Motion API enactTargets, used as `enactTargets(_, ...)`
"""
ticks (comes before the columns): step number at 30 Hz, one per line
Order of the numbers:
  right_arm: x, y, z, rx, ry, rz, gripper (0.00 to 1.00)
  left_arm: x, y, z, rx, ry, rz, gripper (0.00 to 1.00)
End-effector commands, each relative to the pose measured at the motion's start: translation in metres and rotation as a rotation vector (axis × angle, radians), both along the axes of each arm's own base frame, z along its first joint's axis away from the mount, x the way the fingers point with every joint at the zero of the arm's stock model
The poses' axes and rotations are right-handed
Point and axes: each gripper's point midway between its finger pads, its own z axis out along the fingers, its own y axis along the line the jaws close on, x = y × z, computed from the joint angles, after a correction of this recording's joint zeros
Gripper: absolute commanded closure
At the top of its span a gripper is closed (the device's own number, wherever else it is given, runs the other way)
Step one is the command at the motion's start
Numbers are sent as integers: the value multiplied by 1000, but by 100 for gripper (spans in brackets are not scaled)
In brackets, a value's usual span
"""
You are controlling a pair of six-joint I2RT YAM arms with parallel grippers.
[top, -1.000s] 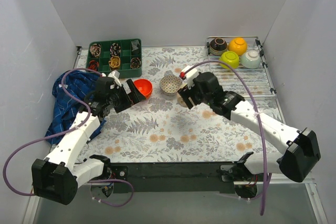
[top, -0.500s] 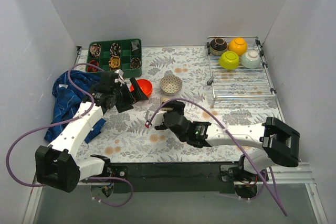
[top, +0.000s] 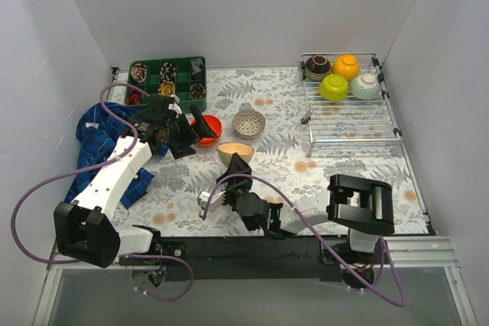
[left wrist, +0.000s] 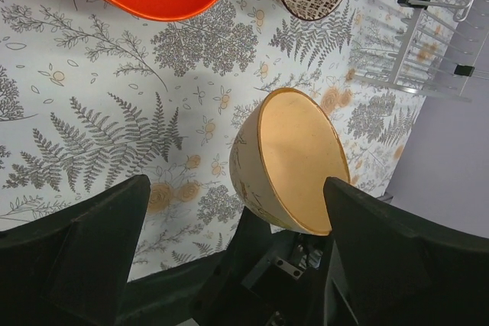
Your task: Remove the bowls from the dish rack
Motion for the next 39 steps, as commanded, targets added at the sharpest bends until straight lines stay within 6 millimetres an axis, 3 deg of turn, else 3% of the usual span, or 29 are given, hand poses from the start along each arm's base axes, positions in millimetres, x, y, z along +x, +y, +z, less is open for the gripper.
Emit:
enactTargets(1,-3,-3,65,219,-149,-58,99,-6,-8,13,-50,17,-7,2)
enactTargets(13,-17,11,60,171,-268,-66,99,-25,-14,-18,-35,155,-62,4)
enactTargets(24,-18,12,55,156,-280,-78,99,-56,-24,-65,40,293,-141,23)
enactTargets(31,-19,14,54,150,-282,-75,99,-55,-28,-75,50,290,-148,50)
enactTargets(34,-19,14,53,153,-280,-72,99,-52,-31,-71,47,276,-149,78)
enactTargets(35,-20,15,53,149,-281,-69,99,-50,-30,-69,51,265,-144,97)
enactTargets(39,-21,13,51,152,-276,-62,98,-36,-28,-54,67,203,-120,100)
